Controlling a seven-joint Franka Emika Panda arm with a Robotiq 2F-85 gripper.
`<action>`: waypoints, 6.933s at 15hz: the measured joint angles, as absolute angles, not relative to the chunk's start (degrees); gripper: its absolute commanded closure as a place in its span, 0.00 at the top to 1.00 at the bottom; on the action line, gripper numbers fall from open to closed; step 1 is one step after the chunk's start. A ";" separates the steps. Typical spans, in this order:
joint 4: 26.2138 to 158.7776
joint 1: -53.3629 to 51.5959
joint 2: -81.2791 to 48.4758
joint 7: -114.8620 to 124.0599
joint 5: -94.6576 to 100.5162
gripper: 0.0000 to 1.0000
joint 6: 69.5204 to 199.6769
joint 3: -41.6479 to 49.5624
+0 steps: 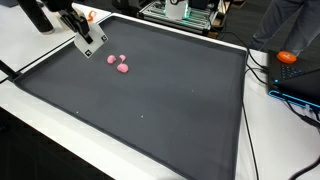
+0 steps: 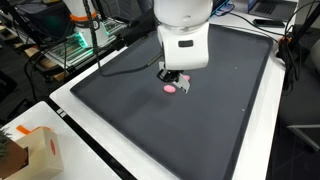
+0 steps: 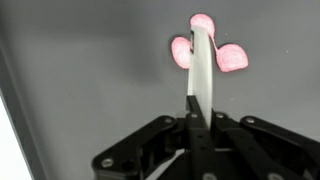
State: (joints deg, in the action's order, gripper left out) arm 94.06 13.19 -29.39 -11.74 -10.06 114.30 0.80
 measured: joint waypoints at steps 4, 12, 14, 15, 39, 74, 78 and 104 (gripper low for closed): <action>99.94 14.87 -26.57 -17.38 -12.16 0.01 117.95 0.90; 106.39 16.45 -23.55 -26.70 -13.77 0.01 122.39 0.99; 107.24 16.28 -23.04 -28.36 -13.67 0.01 123.30 0.97; 107.53 16.13 -22.82 -29.02 -13.61 0.01 123.72 0.96; 120.34 4.00 -14.94 -21.70 -3.05 0.01 137.81 -0.76; 120.68 -6.16 -3.82 1.88 12.60 0.01 136.85 -2.76; 120.51 -5.97 -4.28 1.87 12.53 0.01 136.81 -2.75; 120.48 -0.15 -20.03 -6.17 7.21 0.01 143.96 -1.18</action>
State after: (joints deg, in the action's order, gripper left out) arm 120.48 -0.15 -20.03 -6.17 7.21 143.96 -1.18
